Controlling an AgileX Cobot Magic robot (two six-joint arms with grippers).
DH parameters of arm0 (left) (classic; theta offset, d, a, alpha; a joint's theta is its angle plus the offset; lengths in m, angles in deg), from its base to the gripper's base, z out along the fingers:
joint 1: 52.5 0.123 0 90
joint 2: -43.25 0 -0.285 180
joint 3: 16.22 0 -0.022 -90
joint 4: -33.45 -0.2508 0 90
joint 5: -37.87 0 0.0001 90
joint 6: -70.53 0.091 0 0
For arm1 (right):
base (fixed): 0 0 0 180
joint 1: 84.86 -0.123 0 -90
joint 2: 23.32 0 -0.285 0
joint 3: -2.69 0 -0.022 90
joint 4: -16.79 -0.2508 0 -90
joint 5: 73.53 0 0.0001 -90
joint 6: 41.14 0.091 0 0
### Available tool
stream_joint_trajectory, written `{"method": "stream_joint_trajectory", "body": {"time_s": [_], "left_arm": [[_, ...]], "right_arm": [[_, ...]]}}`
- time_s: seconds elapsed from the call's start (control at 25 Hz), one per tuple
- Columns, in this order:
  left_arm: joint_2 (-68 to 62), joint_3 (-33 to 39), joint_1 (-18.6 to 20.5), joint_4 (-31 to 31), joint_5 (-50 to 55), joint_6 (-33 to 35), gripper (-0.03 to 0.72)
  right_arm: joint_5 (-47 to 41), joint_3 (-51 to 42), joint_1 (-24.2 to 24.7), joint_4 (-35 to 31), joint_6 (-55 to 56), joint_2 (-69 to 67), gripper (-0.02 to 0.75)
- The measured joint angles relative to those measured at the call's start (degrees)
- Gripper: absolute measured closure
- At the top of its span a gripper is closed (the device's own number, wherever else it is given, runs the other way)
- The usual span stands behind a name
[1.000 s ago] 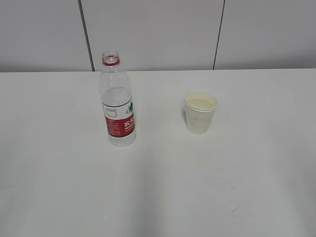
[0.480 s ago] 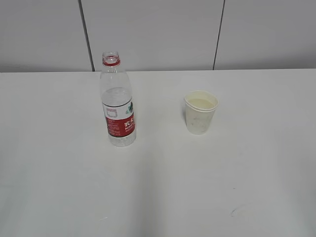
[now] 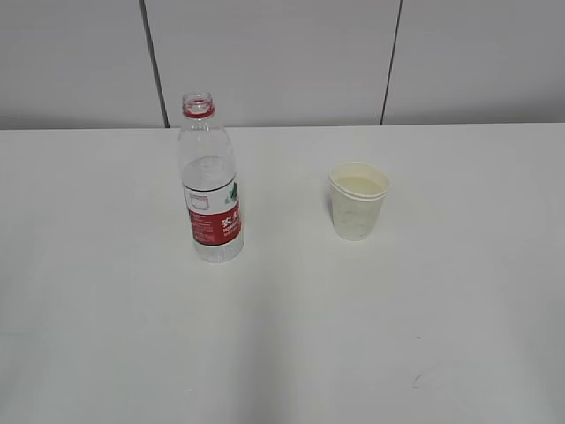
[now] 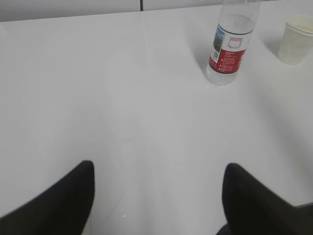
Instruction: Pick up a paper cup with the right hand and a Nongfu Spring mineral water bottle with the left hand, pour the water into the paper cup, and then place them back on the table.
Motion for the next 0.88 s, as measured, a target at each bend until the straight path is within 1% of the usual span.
{"method": "stream_joint_trajectory", "body": {"time_s": [0.88], "left_arm": [[0.0, 0.0, 0.0, 0.0, 0.0, 0.0, 0.189]], "right_arm": [[0.0, 0.0, 0.0, 0.0, -0.2, 0.0, 0.150]]}}
